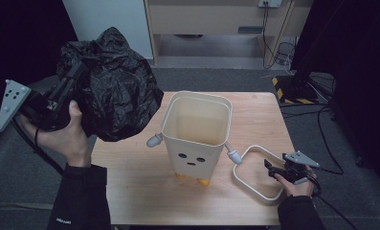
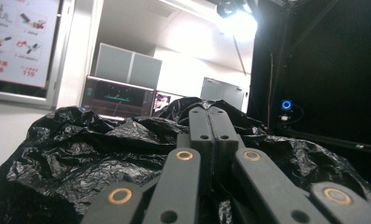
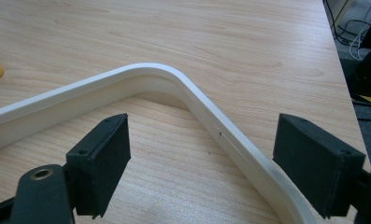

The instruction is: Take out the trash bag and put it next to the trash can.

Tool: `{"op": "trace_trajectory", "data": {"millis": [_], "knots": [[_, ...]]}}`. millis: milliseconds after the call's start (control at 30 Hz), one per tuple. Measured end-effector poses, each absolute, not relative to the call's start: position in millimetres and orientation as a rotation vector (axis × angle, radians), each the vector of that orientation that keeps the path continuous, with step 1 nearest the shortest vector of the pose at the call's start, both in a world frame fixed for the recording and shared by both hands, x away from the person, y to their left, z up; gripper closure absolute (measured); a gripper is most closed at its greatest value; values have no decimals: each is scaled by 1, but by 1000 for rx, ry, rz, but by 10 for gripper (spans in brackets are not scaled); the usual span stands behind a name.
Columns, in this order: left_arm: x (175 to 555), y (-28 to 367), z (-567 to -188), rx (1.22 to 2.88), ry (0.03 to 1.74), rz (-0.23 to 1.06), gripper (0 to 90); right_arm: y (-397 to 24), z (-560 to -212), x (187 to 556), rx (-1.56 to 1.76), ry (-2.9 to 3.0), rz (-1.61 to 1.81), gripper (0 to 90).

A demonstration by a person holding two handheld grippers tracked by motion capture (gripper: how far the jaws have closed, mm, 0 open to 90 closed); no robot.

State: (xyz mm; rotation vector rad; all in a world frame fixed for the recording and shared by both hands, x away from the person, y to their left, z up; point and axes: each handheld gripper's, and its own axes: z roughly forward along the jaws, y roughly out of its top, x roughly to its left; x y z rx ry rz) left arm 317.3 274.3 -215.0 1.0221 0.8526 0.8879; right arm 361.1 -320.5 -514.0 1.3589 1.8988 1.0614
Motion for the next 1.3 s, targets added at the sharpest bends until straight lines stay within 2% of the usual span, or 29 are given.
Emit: {"op": "trace_trajectory", "data": {"millis": [633,1300], "knots": [[336,297,-273,1094,1036,868,897,-321,-515,360,1358,1903,1056,191],[352,301,-336,1224,1157,850,897,-321,-514,359,1364,1895,1057,190]]}}
